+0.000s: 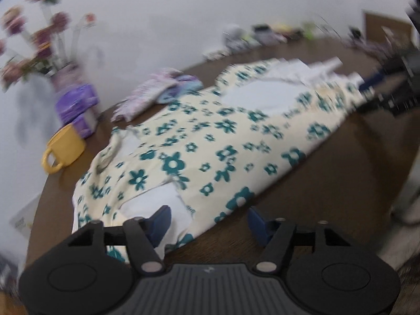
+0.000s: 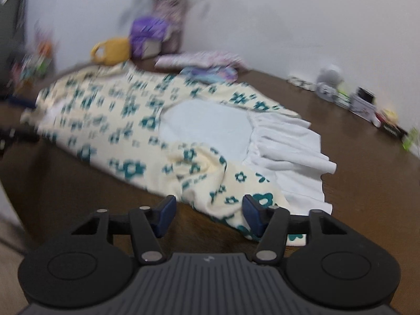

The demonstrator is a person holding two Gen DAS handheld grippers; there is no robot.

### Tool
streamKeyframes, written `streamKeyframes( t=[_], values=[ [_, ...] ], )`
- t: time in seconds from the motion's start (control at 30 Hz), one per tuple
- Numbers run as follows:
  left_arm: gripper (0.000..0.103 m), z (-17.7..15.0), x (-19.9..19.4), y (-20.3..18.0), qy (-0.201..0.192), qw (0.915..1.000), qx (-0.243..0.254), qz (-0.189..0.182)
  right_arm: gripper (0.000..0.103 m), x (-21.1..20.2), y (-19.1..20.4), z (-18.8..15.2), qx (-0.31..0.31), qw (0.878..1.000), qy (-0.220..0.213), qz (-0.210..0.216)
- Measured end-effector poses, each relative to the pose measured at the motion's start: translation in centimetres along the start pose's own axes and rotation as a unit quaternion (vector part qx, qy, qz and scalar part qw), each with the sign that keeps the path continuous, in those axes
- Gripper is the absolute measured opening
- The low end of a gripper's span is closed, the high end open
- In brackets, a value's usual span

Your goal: Fold clothes

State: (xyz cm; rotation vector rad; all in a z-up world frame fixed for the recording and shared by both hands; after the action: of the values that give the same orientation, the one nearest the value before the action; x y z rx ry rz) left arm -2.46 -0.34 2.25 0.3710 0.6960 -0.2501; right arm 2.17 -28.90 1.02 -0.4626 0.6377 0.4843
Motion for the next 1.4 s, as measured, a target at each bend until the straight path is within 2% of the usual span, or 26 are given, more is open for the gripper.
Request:
streamKeyframes(
  t=[0.1, 0.17, 0.27, 0.37, 0.5, 0.57, 0.63, 0.7, 0.8, 0.87, 0.93, 1.2, 1.4],
  values=[
    [0.063, 0.6, 0.4, -0.4, 0.014, 0.9977, 0.066, -0.01, 0.046, 0.2, 0.1, 0.3, -0.063, 0.998, 0.022, 0.009],
    [0.059, 1.0, 0.7, -0.7, 0.023, 0.9936, 0.109, -0.017, 0.045, 0.3, 0.1, 0.6, -0.103, 0.994, 0.032, 0.01],
    [0.05, 1.4, 1.3, -1.1, 0.045, 0.9845, 0.167, -0.028, 0.042, 0.8, -0.2, 1.3, -0.152, 0.987, 0.05, 0.018],
    [0.046, 1.6, 1.9, -1.4, 0.063, 0.9724, 0.221, -0.041, 0.042, 1.2, -0.3, 1.7, -0.186, 0.98, 0.065, 0.031],
    [0.044, 2.0, 2.4, -1.8, 0.076, 0.9566, 0.276, -0.057, 0.042, 1.7, -0.1, 2.0, -0.217, 0.972, 0.084, 0.042],
    [0.031, 2.2, 2.7, -1.9, 0.082, 0.9478, 0.301, -0.064, 0.04, 2.1, -0.1, 2.0, -0.223, 0.97, 0.091, 0.044],
    [0.024, 2.3, 3.1, -2.2, 0.092, 0.94, 0.321, -0.067, 0.036, 2.4, -0.1, 2.0, -0.226, 0.968, 0.096, 0.047],
    [0.023, 2.5, 3.3, -2.5, 0.1, 0.9333, 0.337, -0.073, 0.032, 2.5, -0.2, 2.2, -0.221, 0.969, 0.1, 0.051],
    [0.013, 2.5, 3.5, -2.7, 0.108, 0.9249, 0.355, -0.085, 0.027, 2.5, -0.2, 2.1, -0.22, 0.969, 0.103, 0.051],
    [0.007, 2.5, 3.6, -2.8, 0.112, 0.9252, 0.352, -0.089, 0.021, 2.6, -0.2, 2.0, -0.22, 0.969, 0.105, 0.05],
    [0.006, 2.4, 3.6, -2.9, 0.111, 0.9252, 0.352, -0.088, 0.015, 2.6, -0.1, 1.9, -0.22, 0.969, 0.105, 0.05],
    [0.001, 2.9, 3.7, -2.8, 0.113, 0.9293, 0.343, -0.079, 0.007, 2.6, 0.6, 2.1, -0.245, 0.963, 0.106, 0.04],
    [0.0, 3.2, 3.8, -2.8, 0.115, 0.9324, 0.335, -0.071, 0.006, 2.2, 0.6, 2.4, -0.258, 0.961, 0.098, 0.034]
  ],
)
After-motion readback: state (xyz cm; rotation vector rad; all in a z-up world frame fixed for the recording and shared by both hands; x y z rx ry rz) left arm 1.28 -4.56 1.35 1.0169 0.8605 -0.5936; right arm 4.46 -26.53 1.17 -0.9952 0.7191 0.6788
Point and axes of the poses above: each gripper's, at about its wrist camera, not at the fingertips, and x roughly the way its jaws point, y to its left, z to its top, the point moved 2 cm from there along x, roughly the way its jaws point, and after that the axes turned 7 degrees about -x, right-handed, at the moved point
